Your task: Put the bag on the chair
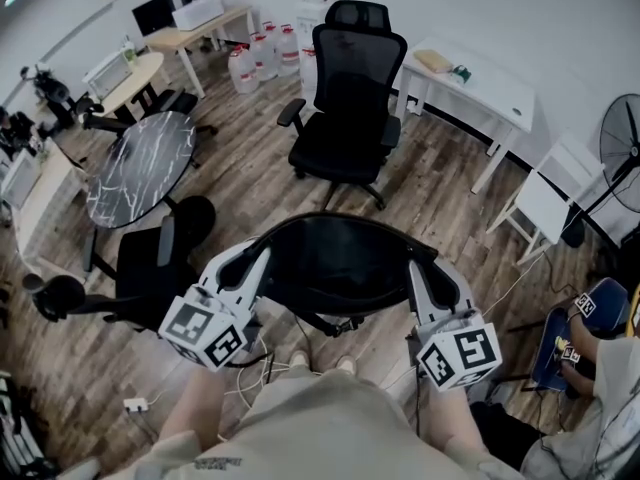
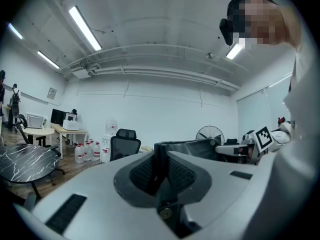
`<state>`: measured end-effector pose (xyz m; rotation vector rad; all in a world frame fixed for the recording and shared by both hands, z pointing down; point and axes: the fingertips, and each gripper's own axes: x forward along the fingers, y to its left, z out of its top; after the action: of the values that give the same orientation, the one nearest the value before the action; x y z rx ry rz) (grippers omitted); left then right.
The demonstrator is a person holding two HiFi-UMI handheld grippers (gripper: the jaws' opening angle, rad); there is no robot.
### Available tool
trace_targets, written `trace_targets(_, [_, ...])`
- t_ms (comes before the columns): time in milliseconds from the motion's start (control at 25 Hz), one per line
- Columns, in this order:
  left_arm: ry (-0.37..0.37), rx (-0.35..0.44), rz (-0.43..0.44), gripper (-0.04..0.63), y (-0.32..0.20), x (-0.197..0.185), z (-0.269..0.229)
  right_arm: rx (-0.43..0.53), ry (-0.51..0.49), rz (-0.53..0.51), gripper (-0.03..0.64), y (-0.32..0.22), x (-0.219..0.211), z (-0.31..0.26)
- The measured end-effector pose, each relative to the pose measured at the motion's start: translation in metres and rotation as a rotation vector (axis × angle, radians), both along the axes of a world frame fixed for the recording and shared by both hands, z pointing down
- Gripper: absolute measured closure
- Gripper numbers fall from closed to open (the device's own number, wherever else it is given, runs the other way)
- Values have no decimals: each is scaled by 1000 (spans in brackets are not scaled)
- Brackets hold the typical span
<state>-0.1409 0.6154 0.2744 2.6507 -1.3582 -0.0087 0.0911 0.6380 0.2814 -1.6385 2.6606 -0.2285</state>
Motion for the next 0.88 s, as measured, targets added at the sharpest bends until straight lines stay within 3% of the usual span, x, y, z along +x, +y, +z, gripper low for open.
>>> trace_targets(480, [28,-10,-24,543,18,29,6,9,14,-21,540,16,30,4])
trace_targets(880, [36,-9,-13,543,-4,38,15,11,29,-6,540,-5,38,12])
